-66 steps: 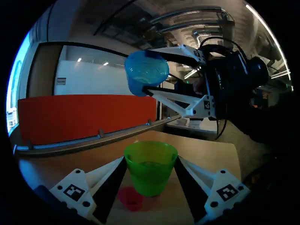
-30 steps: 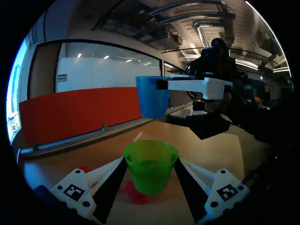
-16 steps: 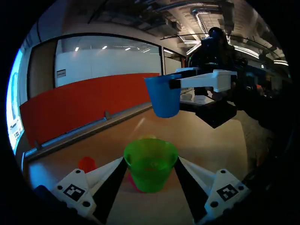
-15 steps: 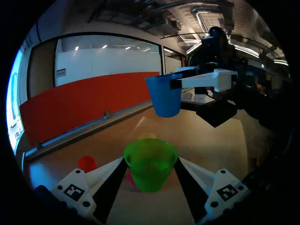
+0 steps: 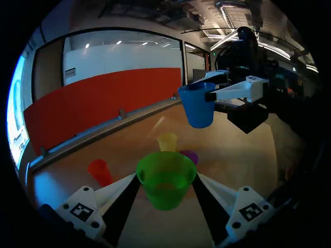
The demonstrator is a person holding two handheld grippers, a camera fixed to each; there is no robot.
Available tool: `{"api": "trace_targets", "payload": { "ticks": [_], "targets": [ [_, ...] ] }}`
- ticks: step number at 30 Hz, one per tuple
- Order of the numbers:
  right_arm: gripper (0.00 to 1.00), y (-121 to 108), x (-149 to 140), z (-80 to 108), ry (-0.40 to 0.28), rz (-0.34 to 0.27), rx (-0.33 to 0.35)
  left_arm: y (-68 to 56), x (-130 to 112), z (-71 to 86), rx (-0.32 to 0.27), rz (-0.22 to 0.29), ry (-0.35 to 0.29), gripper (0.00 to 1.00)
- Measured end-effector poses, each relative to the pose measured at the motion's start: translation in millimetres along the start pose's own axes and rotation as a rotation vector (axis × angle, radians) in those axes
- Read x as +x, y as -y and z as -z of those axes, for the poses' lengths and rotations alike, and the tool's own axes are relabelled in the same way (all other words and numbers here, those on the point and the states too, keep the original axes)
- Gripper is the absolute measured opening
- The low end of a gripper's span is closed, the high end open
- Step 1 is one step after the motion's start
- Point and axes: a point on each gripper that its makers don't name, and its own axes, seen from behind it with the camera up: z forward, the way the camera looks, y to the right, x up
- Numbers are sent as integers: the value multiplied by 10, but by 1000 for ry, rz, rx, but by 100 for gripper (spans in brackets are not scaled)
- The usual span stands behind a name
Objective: Pour water
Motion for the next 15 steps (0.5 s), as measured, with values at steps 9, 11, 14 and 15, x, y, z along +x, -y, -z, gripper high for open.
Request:
{"api": "trace_targets", "payload": {
  "ticks": [9, 11, 14, 15],
  "targets": [
    [93, -47, -193, 56, 23, 5, -14, 73, -310, -64, 34, 18, 76, 86],
    [93, -53, -228, 65, 28, 5, -14, 80, -388, -79, 35, 25, 92, 86],
    [93, -76, -276, 76, 33, 6, -18, 86, -498, -94, 36, 35, 115, 86],
    [93, -84, -289, 79, 35, 6, -20, 88, -534, -97, 36, 38, 123, 86]
  ]
}}
